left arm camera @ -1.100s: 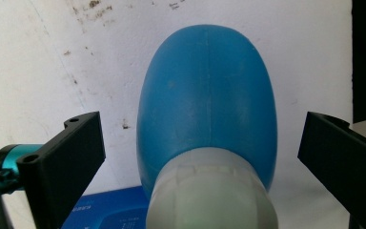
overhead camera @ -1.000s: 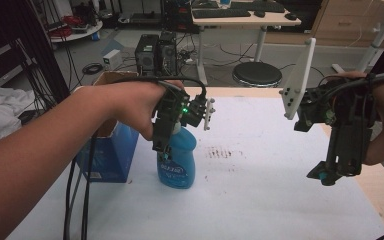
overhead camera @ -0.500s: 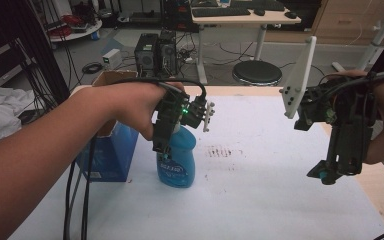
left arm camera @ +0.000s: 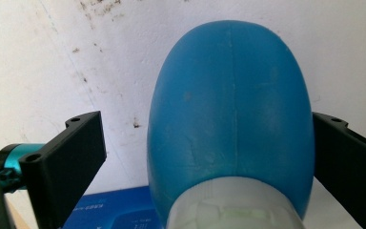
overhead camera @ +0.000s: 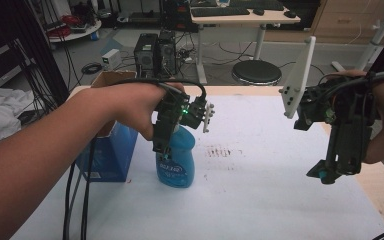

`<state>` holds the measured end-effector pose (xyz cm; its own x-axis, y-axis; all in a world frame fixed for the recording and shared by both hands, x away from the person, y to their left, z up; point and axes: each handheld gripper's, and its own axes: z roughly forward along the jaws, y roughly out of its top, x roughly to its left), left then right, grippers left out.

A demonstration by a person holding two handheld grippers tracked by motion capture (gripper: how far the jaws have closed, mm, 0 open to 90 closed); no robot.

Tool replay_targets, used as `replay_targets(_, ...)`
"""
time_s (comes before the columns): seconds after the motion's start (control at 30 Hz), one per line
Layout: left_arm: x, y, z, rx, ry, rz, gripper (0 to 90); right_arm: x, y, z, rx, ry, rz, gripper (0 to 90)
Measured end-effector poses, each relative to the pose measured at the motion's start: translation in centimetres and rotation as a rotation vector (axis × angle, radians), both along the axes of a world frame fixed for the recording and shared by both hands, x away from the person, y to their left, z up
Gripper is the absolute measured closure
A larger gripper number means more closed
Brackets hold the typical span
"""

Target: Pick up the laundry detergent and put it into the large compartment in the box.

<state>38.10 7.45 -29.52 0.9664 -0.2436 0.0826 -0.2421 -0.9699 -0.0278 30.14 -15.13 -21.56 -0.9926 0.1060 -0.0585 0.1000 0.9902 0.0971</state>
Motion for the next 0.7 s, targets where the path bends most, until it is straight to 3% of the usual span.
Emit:
replay_targets(0.03,-0.01,-0.01,0.01,0.004,0.001,-0.002,6.7,-0.02,-0.03,0.03,-0.002,0.001,-0.002,3.2)
replay_targets(0.43,-0.19,-0.15,-0.06,0.006,0.003,-0.008,16.2,-0.12,-0.02,0.11,0.005,-0.002,0.001,3.2)
replay_targets(0.7,-0.15,-0.15,-0.23,0.014,0.006,-0.004,18.8,-0.15,0.01,0.31,0.003,-0.008,-0.002,3.2)
